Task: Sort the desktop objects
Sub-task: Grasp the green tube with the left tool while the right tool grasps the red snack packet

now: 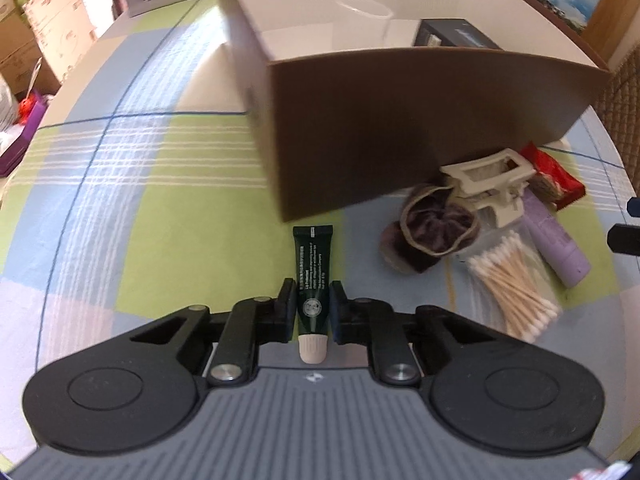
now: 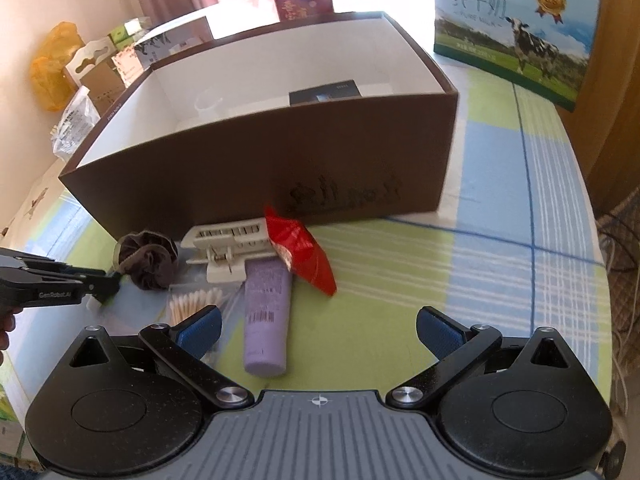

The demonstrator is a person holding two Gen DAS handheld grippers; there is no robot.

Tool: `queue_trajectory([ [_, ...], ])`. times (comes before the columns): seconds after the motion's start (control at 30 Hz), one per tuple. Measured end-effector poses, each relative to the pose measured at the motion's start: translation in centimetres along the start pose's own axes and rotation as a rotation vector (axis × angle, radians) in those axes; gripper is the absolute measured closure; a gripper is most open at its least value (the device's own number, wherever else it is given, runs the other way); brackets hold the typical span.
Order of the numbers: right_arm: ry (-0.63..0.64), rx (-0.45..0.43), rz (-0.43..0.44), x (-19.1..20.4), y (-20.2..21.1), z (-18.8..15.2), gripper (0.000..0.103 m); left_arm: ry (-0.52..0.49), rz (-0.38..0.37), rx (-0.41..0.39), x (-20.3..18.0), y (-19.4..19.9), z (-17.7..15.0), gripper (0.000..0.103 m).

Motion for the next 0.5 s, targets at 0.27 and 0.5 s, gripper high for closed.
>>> queue_trajectory([
  [0.27,0.087,-0.024,0.004,0.7,-2.1,2.2,0.023,0.051,0.017,0.016,2.0,0.4,-0.6,0.09],
  [0.5,0.132,-0.007,0.006,1.0,-4.2,3.0,0.046,0.084,0.034,0.017,3.1,0.3,-0.1,0.09],
])
Point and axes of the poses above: each gripper's, at about its wrist camera, not at the fingertips, and y roughly against the way its jaws point, x to its left, z to its top, the point moved 8 cm from there along -y, roughly the way its jaws point, and after that the axes turned 6 degrees about x, right-handed, at the moved point
